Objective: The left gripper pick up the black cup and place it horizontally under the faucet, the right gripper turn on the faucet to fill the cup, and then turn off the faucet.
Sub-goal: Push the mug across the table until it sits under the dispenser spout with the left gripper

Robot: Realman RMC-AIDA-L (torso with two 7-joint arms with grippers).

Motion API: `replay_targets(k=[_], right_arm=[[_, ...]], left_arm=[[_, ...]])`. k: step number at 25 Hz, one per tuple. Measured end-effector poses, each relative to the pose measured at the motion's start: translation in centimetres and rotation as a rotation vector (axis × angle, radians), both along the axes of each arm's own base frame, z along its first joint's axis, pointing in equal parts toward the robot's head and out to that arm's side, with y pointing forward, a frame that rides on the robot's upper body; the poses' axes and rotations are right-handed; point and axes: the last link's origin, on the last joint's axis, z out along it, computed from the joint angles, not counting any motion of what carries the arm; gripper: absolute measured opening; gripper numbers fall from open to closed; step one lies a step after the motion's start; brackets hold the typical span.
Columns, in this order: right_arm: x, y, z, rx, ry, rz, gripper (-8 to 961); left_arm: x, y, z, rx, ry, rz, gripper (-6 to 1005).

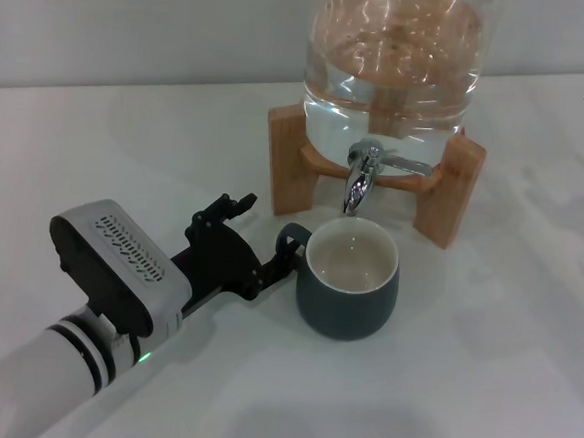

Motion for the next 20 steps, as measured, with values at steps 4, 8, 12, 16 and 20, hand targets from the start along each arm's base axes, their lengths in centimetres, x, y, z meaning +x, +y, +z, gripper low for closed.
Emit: replay_targets(k=[4, 8, 12, 16, 20], right_arm=[[0.05, -0.04, -0.15, -0.004, 0.002, -0.004, 863], [0.04, -0.03, -0.20, -0.006, 0.001, -0.004, 863], [0.00, -0.07, -0.35, -0.014, -0.001, -0.001, 863], [0.01, -0.10, -0.37, -0.015, -0.002, -0.001, 863], [-0.04, -0.11, -0.50, -0.021, -0.005, 0.002, 863]], left_arm=[[-0.12, -0.07, 0.07, 0.001, -0.001, 0.000, 781], [-0.33, -0.27, 0.13, 0.005, 0.000, -0.003, 781], [-0.56, -0.45, 0.13, 0.010, 0.009, -0.006, 781], [-0.69, -0.58, 0.12, 0.010, 0.008, -0.001, 781], [-0.71, -0.69, 0.07, 0.010, 0.006, 0.001, 780]])
